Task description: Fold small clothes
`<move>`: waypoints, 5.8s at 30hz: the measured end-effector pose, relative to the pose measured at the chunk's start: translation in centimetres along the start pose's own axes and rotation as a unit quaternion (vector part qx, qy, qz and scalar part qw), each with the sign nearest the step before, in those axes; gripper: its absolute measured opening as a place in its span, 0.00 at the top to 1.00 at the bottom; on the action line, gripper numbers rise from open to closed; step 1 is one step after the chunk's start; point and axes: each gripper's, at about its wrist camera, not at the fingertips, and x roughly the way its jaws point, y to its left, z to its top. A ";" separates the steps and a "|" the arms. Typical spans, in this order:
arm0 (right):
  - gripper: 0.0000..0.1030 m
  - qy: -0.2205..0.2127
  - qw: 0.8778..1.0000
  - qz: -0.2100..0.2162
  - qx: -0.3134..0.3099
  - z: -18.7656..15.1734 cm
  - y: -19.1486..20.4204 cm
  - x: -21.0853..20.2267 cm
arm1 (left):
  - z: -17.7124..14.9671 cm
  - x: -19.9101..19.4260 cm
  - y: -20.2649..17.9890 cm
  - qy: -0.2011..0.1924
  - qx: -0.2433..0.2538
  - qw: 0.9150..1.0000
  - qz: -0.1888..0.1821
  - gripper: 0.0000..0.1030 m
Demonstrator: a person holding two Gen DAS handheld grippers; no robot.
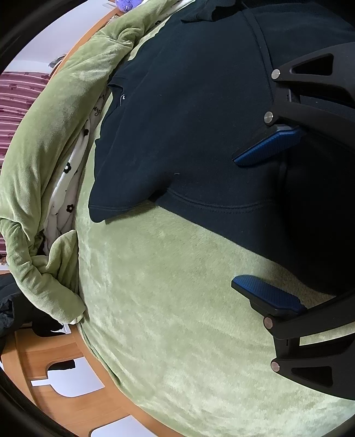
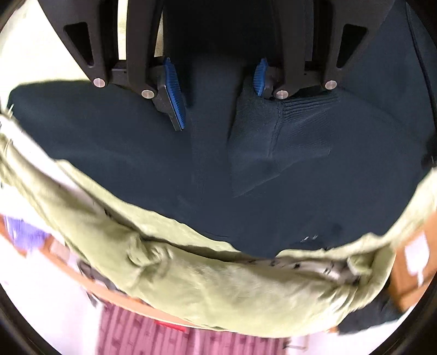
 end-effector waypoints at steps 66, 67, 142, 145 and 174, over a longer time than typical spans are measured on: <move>0.20 0.006 0.933 -0.061 0.355 -10.2 -31.2 -0.2 | 0.3 -0.6 -1.2 -0.033 0.013 0.999 -0.001 0.21; 0.20 0.009 0.929 -0.052 0.366 -10.7 -31.7 0.1 | 0.3 -0.6 -1.3 -0.033 0.012 0.999 0.003 0.21; 0.36 -0.024 0.994 -0.026 0.101 -2.4 -5.7 -4.9 | 1.1 -6.5 -20.6 -0.037 0.124 0.975 -0.179 0.33; 0.36 -0.026 0.994 -0.007 0.110 -2.3 -6.3 -3.4 | 0.8 -5.4 -23.0 -0.031 0.144 0.971 -0.188 0.43; 0.50 0.019 0.976 -0.046 0.212 -1.9 -8.8 0.7 | 4.0 -7.2 -8.6 -0.089 -0.005 0.987 -0.134 0.81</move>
